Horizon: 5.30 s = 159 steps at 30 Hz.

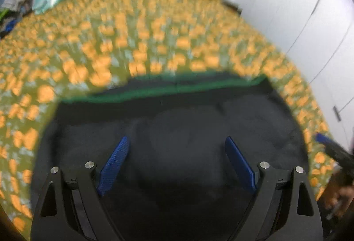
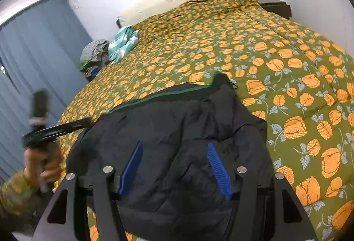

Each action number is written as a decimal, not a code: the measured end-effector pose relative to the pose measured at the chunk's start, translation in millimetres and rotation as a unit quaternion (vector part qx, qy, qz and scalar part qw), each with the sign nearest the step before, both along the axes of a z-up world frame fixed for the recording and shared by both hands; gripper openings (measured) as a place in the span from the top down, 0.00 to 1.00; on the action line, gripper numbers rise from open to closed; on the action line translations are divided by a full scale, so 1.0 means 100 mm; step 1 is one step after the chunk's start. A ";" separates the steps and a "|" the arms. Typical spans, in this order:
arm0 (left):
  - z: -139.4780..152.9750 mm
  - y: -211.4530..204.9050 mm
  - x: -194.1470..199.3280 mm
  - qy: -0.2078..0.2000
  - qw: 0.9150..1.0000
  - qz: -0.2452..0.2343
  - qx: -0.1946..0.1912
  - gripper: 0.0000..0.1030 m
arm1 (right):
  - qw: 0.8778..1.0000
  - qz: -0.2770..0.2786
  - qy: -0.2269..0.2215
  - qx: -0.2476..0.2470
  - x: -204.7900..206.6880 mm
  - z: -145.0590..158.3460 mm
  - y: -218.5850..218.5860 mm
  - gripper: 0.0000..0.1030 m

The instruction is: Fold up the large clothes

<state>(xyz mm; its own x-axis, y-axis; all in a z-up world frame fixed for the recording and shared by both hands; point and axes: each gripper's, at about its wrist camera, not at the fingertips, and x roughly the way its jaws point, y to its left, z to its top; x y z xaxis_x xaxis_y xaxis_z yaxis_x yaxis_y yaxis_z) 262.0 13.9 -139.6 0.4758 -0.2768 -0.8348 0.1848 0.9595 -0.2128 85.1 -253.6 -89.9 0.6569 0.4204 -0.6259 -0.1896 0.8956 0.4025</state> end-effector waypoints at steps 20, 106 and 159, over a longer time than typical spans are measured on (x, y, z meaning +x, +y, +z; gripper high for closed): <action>-0.37 -0.30 -0.72 -0.027 0.994 -0.064 0.079 0.11 | 0.999 0.039 0.004 -0.005 -0.52 0.10 0.19 0.39; 1.10 0.16 -0.87 -0.051 0.993 -0.102 -0.030 0.13 | 0.989 0.079 -0.119 -0.041 -0.35 0.73 1.08 0.80; 0.64 1.47 -0.63 0.077 0.996 -0.039 0.015 0.61 | 0.952 0.227 -0.141 -0.150 -0.25 0.63 2.47 0.54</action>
